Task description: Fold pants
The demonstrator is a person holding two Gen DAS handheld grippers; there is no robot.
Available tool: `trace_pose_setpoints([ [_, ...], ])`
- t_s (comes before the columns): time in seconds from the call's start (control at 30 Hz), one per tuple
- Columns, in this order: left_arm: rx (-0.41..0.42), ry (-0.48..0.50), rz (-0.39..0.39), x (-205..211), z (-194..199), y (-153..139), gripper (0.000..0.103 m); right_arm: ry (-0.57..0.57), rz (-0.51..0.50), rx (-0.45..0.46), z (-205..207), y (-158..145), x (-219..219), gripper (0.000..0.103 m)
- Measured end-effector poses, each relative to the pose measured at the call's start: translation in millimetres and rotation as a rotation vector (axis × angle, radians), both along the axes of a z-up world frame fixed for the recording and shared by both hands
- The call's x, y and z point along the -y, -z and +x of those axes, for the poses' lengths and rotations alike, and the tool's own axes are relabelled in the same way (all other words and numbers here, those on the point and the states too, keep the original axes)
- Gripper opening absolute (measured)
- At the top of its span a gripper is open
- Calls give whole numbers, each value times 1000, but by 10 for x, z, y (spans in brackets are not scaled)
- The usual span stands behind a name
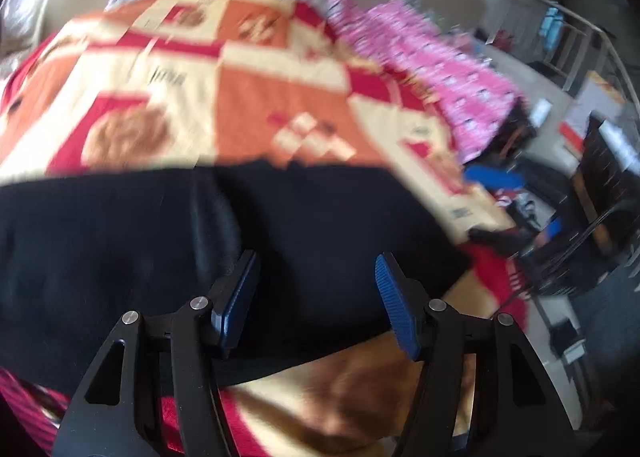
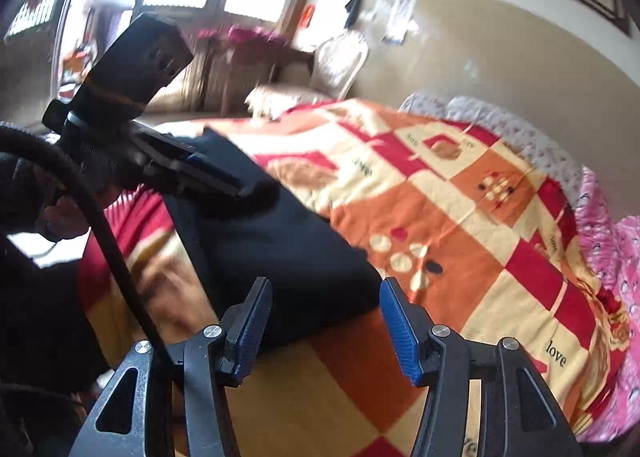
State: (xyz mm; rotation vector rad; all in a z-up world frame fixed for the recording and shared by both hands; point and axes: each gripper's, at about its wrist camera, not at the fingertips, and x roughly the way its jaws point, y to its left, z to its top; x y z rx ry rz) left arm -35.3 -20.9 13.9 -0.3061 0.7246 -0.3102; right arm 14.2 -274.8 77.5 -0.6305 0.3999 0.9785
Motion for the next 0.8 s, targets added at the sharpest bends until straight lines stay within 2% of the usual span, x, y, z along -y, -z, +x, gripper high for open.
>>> trace_pose_setpoints([
  [0.03, 52, -3, -34, -55, -64, 23, 58, -24, -15, -25, 37, 28, -29, 54],
  [0.1, 69, -6, -61, -87, -108, 50, 58, -107, -35, -96, 218, -3, -68, 54],
  [0.2, 92, -7, -59, -75, -136, 79, 58, -208, -42, -216, 410, 90, -147, 54],
  [0.27, 95, -6, -61, -61, -150, 83, 58, -235, -37, -314, 509, 227, -282, 54],
  [0.33, 98, -7, -68, -46, -142, 74, 58, -227, -95, -403, 585, 446, -405, 56],
  [0.4, 100, -8, -76, -57, -150, 66, 58, -241, -52, -490, 707, 570, -380, 59],
  [0.47, 101, -8, -77, -51, -164, 50, 58, -248, -41, -504, 729, 566, -382, 59],
  [0.57, 100, -5, -95, -72, -167, 56, 58, -234, -33, -473, 675, 563, -387, 58],
  [0.67, 101, -3, -107, -86, -167, 60, 58, -217, -52, -367, 508, 424, -381, 58],
  [0.7, 101, -4, -107, -85, -166, 58, 58, -212, -26, -347, 457, 351, -362, 57],
  [0.77, 101, -3, -106, -86, -166, 59, 58, -232, 0, -348, 402, 324, -343, 57],
  [0.8, 101, -1, -106, -86, -165, 59, 58, -233, -46, -366, 373, 401, -366, 58],
])
